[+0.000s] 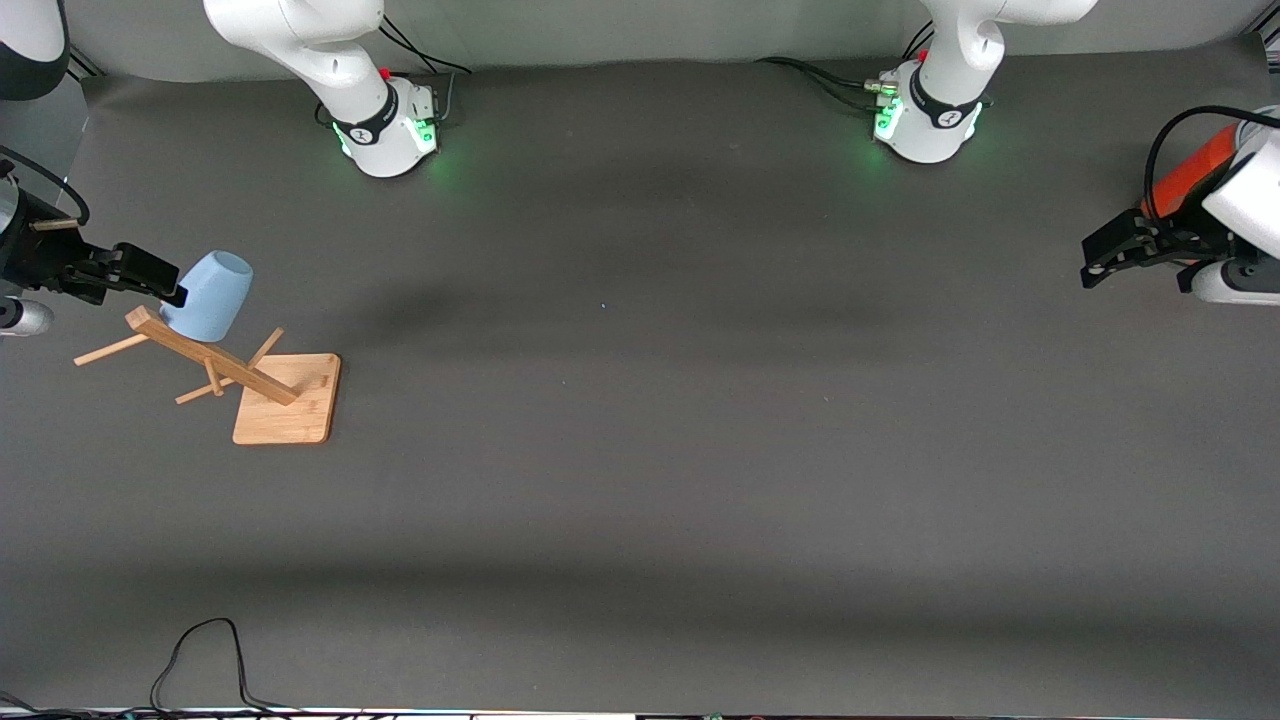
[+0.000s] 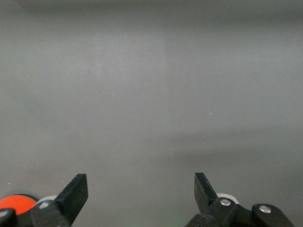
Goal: Rotate and upright cup with both arms
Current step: 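Grasp the light blue cup off the mug tree with the right gripper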
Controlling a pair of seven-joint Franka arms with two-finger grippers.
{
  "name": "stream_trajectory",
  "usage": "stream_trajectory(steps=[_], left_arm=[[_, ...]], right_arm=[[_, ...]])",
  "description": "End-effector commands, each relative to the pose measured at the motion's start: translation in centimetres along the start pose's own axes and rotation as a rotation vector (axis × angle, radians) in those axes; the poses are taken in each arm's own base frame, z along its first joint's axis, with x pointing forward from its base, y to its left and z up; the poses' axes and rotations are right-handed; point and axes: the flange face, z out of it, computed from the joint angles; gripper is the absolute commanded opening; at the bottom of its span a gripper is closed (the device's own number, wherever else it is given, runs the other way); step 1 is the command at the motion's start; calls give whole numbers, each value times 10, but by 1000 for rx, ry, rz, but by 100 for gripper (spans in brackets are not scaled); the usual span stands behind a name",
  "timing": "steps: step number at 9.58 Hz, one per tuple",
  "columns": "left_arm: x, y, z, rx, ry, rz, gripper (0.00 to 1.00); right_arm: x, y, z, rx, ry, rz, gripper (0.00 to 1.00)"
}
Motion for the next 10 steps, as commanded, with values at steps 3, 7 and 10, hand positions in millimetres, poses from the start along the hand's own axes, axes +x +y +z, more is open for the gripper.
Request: stream_trajectory(steps=[3,7,10], left_arm=[[6,-4,-7,17,11,50,100],[18,1,5,24,-3,60,100],[41,5,26,29,-25,94,100]], right_arm=[[1,1,-3,11,12,-21,100],[-8,34,-1,18,-9,54,100],[-46,74,-4,49,-22,116,100]])
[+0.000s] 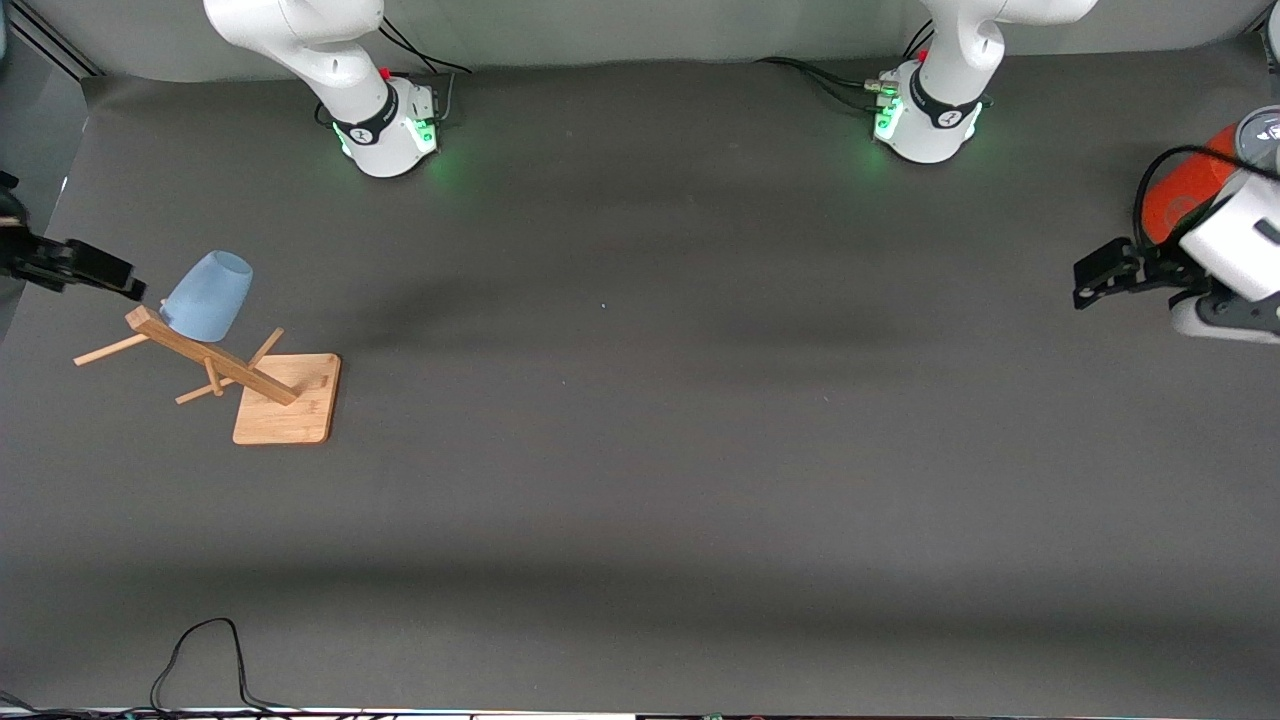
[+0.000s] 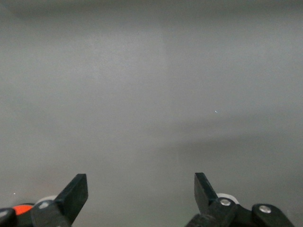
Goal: Rotate and upright cup with both arms
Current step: 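Grasp the light blue cup off the mug tree with the right gripper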
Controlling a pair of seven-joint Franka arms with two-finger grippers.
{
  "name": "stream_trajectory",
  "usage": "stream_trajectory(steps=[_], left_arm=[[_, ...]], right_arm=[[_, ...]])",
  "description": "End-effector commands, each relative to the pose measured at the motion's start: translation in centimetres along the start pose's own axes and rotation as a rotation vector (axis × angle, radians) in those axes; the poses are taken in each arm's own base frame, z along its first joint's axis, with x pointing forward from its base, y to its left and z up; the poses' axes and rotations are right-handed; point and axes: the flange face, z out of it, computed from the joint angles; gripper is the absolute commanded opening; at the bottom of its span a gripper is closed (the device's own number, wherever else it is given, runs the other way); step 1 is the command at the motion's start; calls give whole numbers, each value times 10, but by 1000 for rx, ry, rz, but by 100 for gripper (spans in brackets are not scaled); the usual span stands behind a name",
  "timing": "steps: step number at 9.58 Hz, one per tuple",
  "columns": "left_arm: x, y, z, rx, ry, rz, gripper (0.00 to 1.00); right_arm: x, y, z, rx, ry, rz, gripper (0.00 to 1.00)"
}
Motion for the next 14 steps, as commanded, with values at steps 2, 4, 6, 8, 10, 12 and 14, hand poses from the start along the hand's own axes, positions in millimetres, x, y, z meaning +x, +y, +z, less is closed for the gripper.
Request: stream_trajectory(steps=[2,4,6,8,10,12,14], left_arm=[[25,4,3,27,2,32,100],[29,6,18,19,-38,32,100],[29,5,18,11,-39,31,100],[29,13,21,10,-45,42,100],[29,15,21,10,-45,46,100],[29,17,21,10,-45,50,100],[29,18,22,10,-47,53,100]], right_arm=[[-28,3,0,29,-10,207,100],[-30,-1,-1,29,-15,428,100],[-28,-4,5,24,-23,603,100],[-26,-4,34,22,-31,607,100],[-27,-4,78,28,-28,612,100],[-29,-6,111,31,-27,645,100],[-32,-6,137,31,-27,647,100]])
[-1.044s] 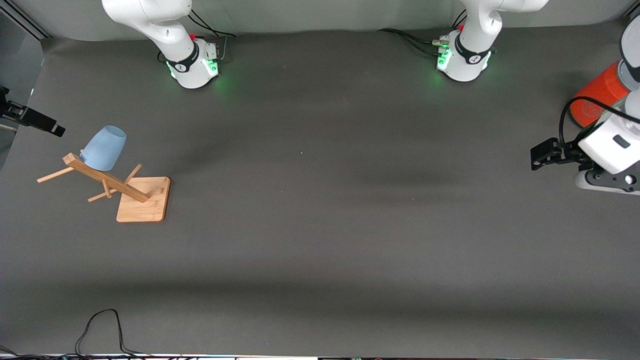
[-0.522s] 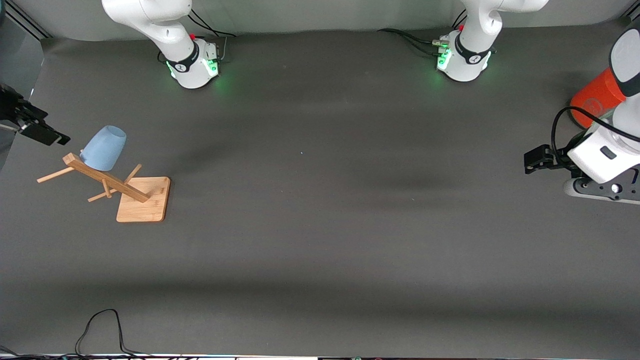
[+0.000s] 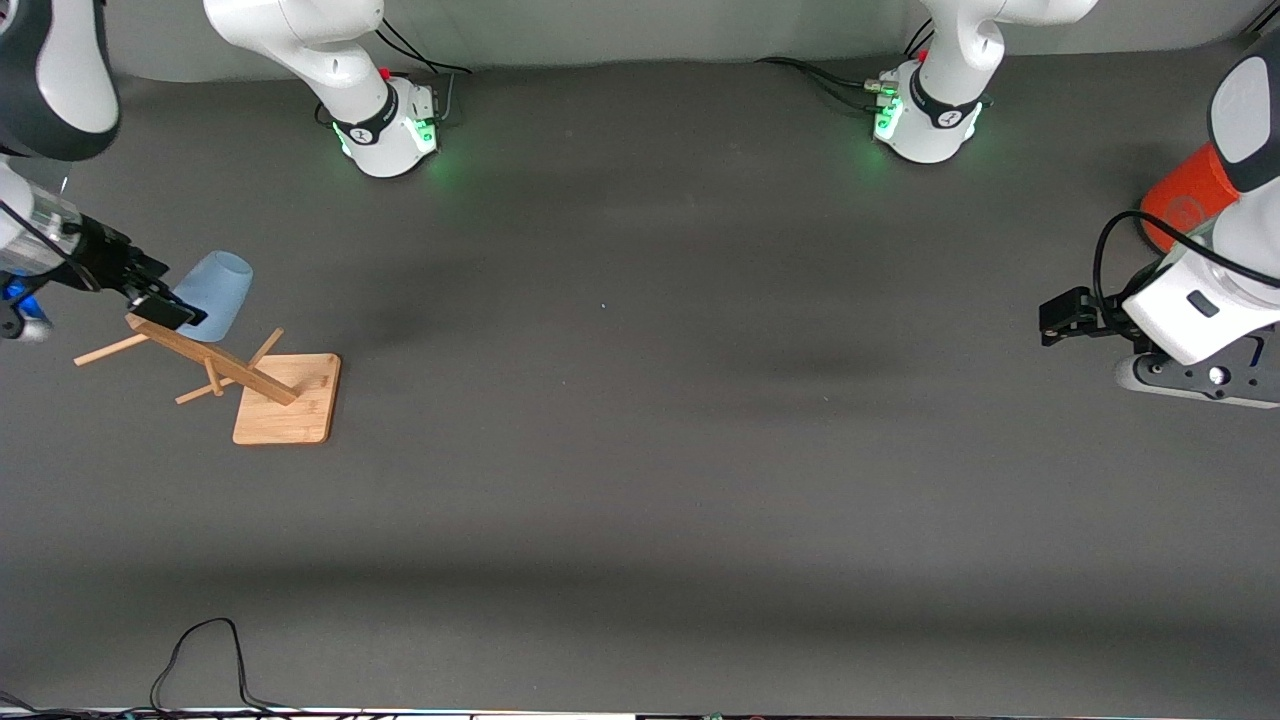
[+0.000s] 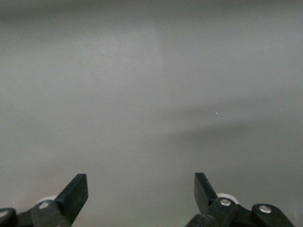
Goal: Rotate and upright cup with both arms
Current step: 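Grasp the light blue cup off the mug tree with the right gripper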
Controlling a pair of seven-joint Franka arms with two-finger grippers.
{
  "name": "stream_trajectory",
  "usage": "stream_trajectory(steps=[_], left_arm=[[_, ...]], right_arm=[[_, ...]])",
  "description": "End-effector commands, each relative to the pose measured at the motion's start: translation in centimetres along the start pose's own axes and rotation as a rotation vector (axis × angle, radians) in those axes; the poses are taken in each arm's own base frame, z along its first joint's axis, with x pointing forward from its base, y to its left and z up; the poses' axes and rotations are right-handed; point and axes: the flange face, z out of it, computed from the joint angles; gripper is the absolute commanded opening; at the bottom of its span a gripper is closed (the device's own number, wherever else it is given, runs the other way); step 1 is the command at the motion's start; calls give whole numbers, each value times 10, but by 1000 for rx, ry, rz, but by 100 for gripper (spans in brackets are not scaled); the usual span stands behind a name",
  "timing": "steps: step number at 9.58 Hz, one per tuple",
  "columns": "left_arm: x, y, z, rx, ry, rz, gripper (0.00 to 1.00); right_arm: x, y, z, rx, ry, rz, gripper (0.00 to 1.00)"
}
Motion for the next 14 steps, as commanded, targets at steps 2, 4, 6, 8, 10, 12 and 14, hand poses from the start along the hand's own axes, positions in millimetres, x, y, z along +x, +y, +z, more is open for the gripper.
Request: stream_trajectory(steps=[2,4,6,8,10,12,14], left_arm=[[2,3,-5,0,-2,19,100],[2,4,-5,-2,-2,20,100],[2,4,-5,-2,-2,22,100],[2,4,-5,-2,-2,22,100],[2,4,-4,-2,-5,22,100],[2,4,-4,-2,-5,20,100],[2,4,-4,-2,-7,20,100]], right_arm=[[-6,6,24,27,3,32,100],[-7,7,35,23,-1,33,98],[-8,8,34,24,0,32,50],[-8,8,33,25,0,32,44],[-10,8,27,26,0,29,44],[-21,8,-2,18,-14,21,44],[-55,-7,-41,-5,-13,57,44]])
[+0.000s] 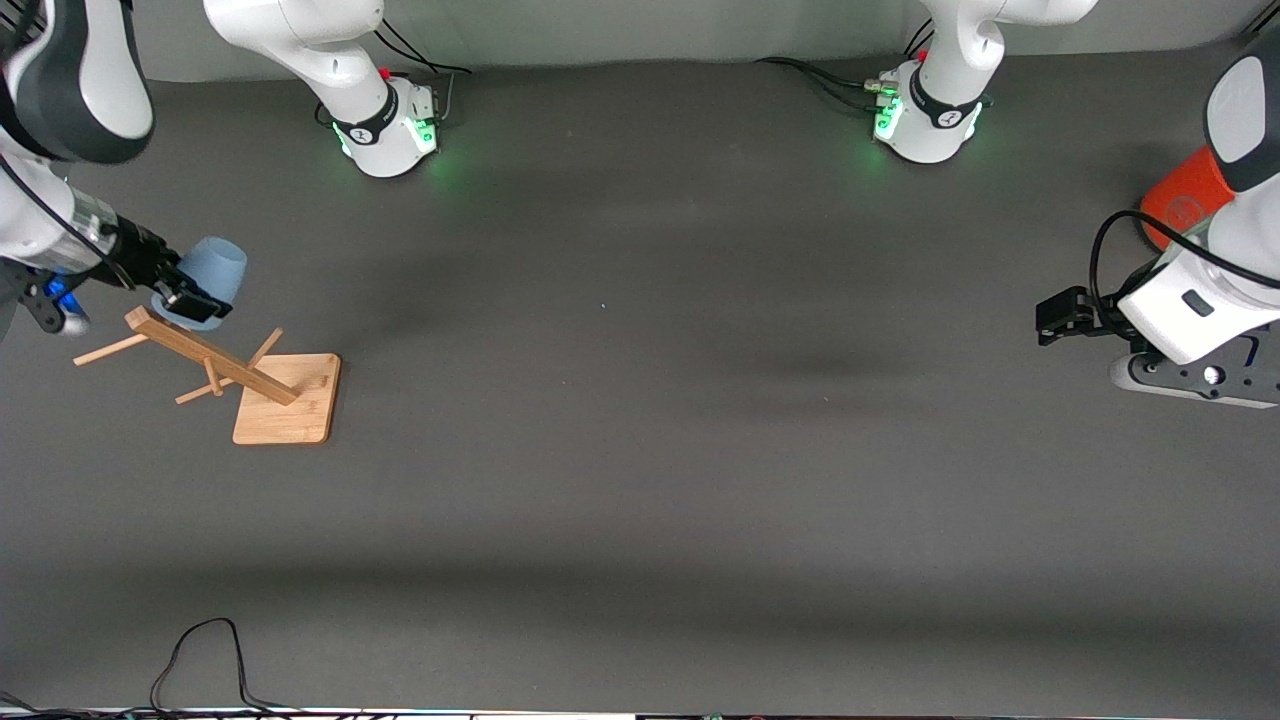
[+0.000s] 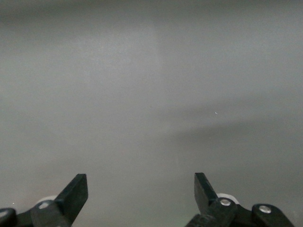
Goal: Rotate and upright cup with both arms
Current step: 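Carry the light blue cup to the table middle with the right gripper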
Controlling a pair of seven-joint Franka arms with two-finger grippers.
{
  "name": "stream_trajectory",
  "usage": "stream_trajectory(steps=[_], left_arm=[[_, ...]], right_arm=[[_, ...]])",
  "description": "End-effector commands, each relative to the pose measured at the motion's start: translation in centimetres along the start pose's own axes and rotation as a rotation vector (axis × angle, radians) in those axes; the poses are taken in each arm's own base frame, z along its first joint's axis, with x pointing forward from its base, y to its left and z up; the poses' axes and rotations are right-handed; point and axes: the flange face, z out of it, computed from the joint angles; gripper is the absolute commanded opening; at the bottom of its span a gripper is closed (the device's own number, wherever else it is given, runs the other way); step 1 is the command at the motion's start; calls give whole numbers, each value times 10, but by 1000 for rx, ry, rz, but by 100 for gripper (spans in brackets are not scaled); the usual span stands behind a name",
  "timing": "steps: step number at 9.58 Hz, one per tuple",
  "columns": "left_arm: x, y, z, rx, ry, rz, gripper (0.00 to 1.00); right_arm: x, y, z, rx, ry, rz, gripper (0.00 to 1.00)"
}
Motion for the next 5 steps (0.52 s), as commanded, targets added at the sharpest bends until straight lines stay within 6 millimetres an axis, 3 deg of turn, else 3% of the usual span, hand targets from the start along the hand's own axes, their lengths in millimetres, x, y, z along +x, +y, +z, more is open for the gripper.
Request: stream_trajectory(steps=[1,3,5], left_arm=[[2,2,-4,-1,-6,16,100],[2,2,-4,-1,-8,16,100],[2,2,-4,-1,-8,16,100]], right_arm=[[-53,-13,-42,1,16,54,44],[-110,-44,-53,-20,44,114,44],[-177,-96,-63,2,19,201,44]])
